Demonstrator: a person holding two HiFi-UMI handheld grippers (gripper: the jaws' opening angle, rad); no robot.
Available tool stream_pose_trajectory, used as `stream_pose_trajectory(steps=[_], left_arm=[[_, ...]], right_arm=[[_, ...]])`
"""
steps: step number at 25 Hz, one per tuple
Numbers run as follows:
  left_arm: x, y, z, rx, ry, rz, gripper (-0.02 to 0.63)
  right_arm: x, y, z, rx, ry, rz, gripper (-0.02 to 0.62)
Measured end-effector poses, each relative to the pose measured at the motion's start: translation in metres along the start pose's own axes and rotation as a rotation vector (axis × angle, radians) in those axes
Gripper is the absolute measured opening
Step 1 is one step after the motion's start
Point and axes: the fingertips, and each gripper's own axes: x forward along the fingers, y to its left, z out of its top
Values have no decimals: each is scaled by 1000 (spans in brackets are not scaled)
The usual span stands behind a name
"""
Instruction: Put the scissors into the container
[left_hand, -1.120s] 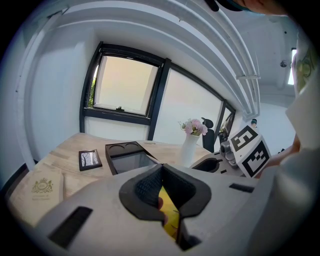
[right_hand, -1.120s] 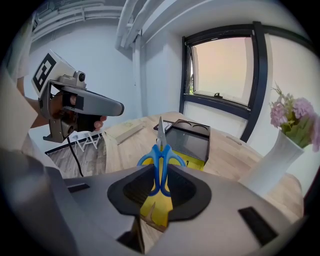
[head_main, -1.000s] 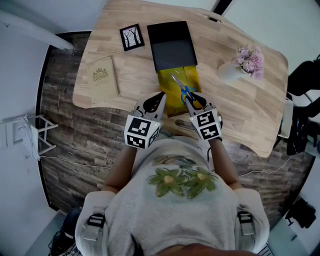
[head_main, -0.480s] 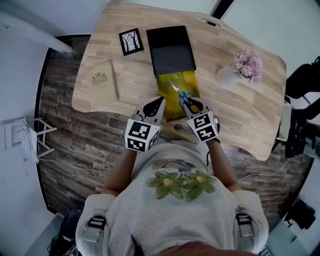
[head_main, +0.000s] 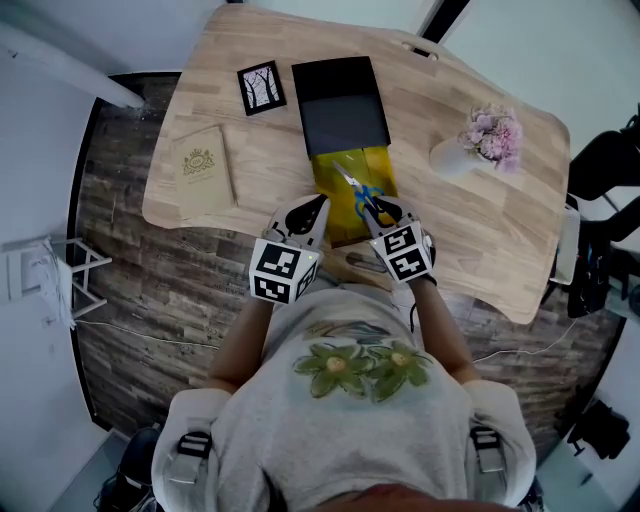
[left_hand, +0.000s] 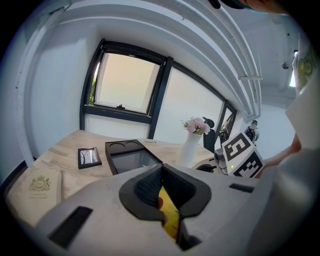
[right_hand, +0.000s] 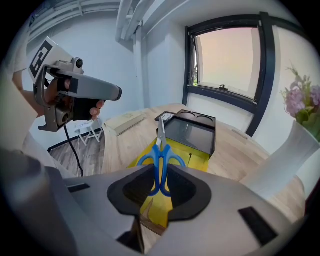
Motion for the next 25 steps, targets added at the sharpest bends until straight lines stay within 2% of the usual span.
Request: stream_pose_trajectory(steps=[25], left_arm=[[0,8,-4,-24,5,9,8]], right_arm=[[22,1,-10,-45,52,25,81]])
